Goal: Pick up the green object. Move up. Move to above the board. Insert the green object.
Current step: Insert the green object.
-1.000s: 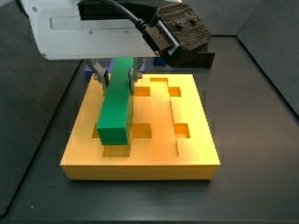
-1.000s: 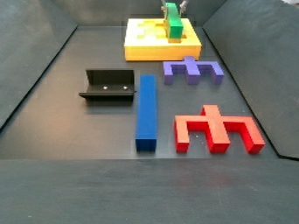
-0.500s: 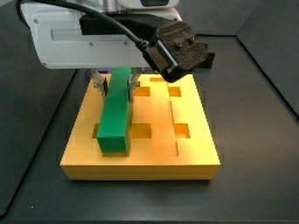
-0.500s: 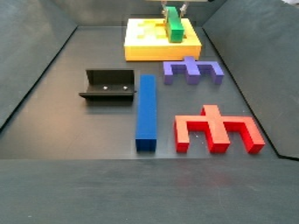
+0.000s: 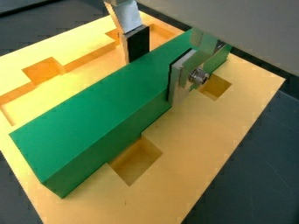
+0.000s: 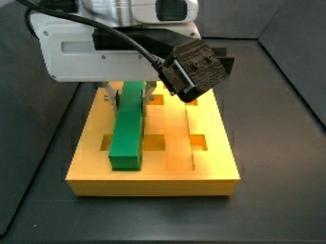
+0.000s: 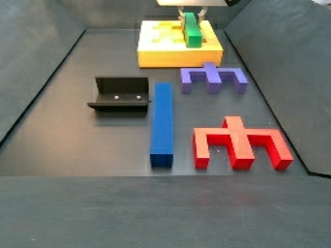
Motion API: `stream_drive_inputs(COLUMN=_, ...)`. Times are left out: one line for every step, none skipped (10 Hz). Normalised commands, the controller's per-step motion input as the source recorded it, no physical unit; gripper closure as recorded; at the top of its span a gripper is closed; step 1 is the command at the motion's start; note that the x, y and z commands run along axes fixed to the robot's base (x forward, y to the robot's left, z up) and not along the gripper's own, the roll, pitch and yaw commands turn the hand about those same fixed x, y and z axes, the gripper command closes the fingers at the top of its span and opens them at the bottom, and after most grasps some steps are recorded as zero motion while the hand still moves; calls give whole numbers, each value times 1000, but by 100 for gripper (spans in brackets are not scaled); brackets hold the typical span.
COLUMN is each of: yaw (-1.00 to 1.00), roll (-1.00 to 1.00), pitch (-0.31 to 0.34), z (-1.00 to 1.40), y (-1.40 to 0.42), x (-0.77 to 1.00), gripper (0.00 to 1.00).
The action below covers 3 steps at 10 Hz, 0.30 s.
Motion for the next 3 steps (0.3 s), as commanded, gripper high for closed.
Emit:
stream_drive_inputs(yaw=0, roll=93, pitch=21, z=-186, y=0, x=9, gripper=100)
stream_drive_inputs(yaw=0, roll=0, pitch=0, z=-140, y=0, x=0, gripper=100)
stream_drive_inputs(yaw=0, roll=0, pitch=0, z=0, y=0, x=0, gripper=100)
